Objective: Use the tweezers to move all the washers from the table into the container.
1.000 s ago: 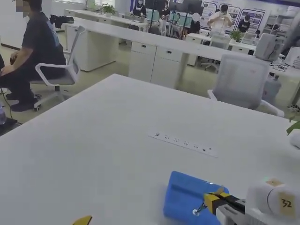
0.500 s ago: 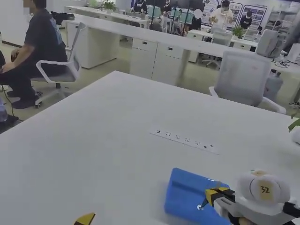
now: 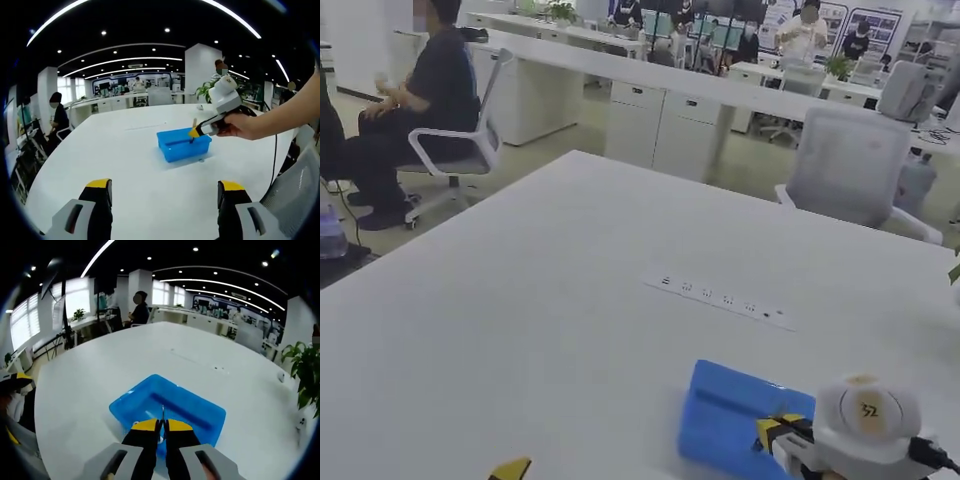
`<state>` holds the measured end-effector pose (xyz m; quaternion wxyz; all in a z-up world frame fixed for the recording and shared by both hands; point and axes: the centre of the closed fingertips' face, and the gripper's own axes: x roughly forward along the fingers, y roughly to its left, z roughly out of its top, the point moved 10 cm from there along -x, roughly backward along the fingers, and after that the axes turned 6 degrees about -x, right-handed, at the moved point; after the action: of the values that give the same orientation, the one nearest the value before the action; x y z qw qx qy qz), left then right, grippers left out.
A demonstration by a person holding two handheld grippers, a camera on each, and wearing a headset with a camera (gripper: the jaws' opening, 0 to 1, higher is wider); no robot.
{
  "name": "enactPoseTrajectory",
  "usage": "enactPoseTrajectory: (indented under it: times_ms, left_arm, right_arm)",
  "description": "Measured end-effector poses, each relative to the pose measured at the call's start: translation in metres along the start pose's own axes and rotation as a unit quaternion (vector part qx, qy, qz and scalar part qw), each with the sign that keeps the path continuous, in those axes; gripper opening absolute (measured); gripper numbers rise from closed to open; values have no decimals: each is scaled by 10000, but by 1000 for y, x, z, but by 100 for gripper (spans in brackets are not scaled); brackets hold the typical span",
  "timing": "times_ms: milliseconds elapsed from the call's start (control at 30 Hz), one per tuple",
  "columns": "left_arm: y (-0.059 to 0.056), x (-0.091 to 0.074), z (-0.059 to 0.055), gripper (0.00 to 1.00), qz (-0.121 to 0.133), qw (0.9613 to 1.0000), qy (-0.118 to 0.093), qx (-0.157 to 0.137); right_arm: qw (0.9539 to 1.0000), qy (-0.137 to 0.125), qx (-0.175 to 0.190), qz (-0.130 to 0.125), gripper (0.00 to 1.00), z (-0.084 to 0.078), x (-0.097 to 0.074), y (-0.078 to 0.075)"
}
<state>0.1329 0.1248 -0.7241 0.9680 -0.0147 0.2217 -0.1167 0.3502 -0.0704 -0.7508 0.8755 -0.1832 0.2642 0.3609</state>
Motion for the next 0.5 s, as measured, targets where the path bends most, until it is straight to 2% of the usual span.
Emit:
enactPoseTrajectory:
  times_ms: [500]
  left_arm:
    - [0, 2, -2, 88, -34, 10000, 53, 28]
  right_arm:
    - [10000, -13, -18, -51, 2, 0, 1, 1]
